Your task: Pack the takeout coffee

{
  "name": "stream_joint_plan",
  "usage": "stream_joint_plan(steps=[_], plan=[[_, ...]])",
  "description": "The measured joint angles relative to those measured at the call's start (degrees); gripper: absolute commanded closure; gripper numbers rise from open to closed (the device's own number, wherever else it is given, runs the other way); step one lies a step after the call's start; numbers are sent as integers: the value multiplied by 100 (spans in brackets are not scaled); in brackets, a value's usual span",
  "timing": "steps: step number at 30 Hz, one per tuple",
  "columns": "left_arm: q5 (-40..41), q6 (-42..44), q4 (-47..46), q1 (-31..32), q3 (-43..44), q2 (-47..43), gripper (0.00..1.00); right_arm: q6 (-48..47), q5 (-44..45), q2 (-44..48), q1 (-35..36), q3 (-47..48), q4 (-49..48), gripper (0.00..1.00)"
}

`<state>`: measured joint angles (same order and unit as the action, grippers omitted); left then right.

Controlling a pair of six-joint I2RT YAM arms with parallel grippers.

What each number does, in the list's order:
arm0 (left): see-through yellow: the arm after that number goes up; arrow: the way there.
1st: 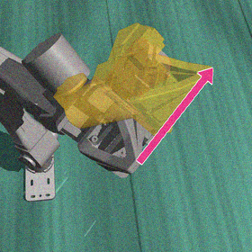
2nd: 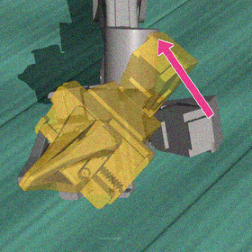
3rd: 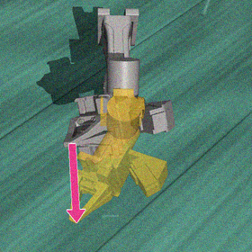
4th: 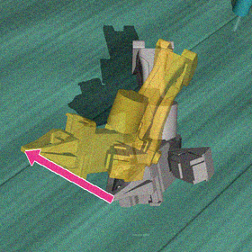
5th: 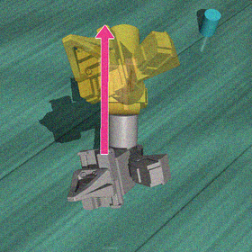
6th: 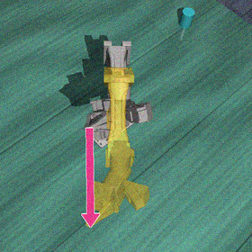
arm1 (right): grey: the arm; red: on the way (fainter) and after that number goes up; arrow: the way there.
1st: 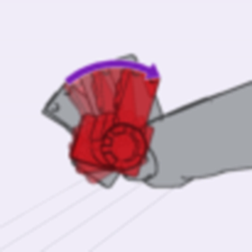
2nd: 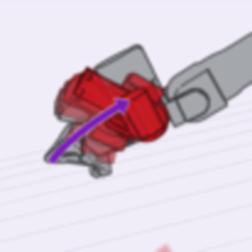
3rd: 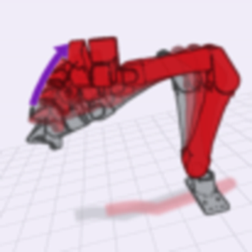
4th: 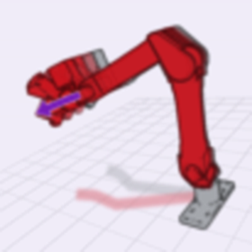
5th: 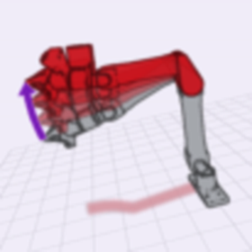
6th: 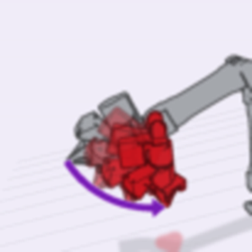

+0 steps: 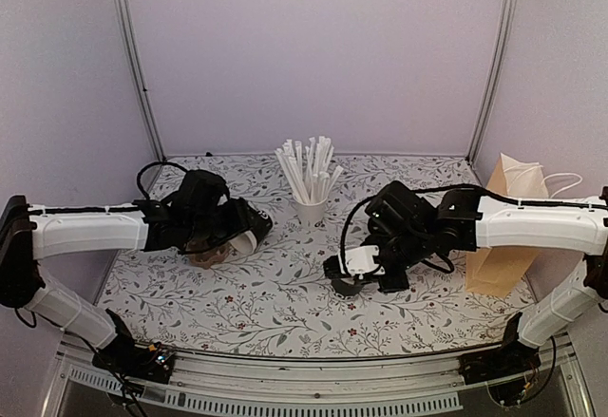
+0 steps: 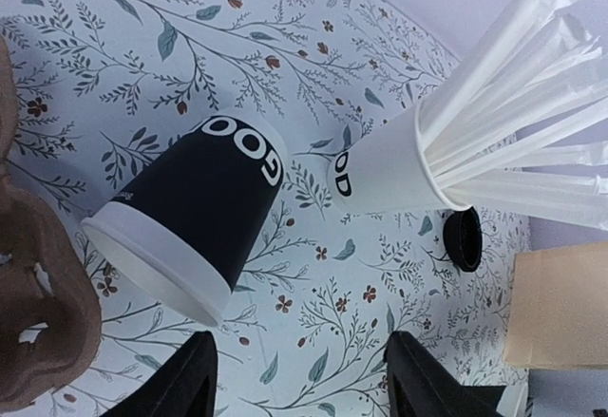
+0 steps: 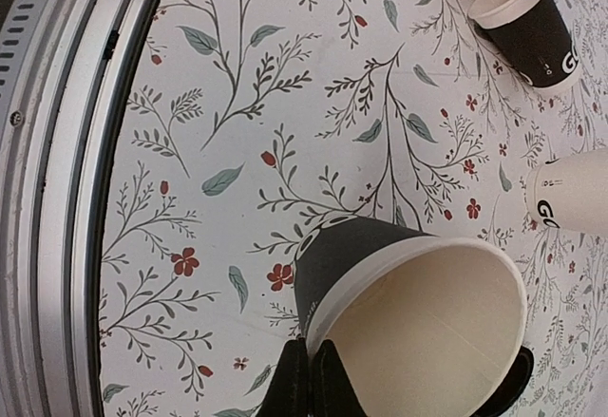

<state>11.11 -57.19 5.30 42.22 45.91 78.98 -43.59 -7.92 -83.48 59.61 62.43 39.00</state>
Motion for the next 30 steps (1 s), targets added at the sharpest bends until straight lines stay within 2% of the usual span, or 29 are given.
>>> stream_joint_plan(steps=[3,7,12,15,18,20,24,30], plan=[[-39,-48,9,-24,-15,138,32,4,186,-74,0,-33,-170,100],[-98,-238,48,-76,-74,428,33,4,358,-199,-2,-33,-345,100],[-219,-289,11,-186,-140,695,39,4,352,-289,-2,-33,-358,100],[-326,-302,-192,-232,-157,765,43,4,271,-328,0,-28,-315,95],[-417,-330,-474,-269,-168,863,49,-7,199,-374,0,-26,-269,84],[-466,-363,-645,-275,-175,949,54,-13,162,-376,0,-22,-236,80],[-599,-380,-957,-286,-181,1156,69,-17,140,-367,0,-13,-203,79],[-702,-389,-1158,-302,-184,1292,86,-15,142,-192,-68,-13,-109,79]])
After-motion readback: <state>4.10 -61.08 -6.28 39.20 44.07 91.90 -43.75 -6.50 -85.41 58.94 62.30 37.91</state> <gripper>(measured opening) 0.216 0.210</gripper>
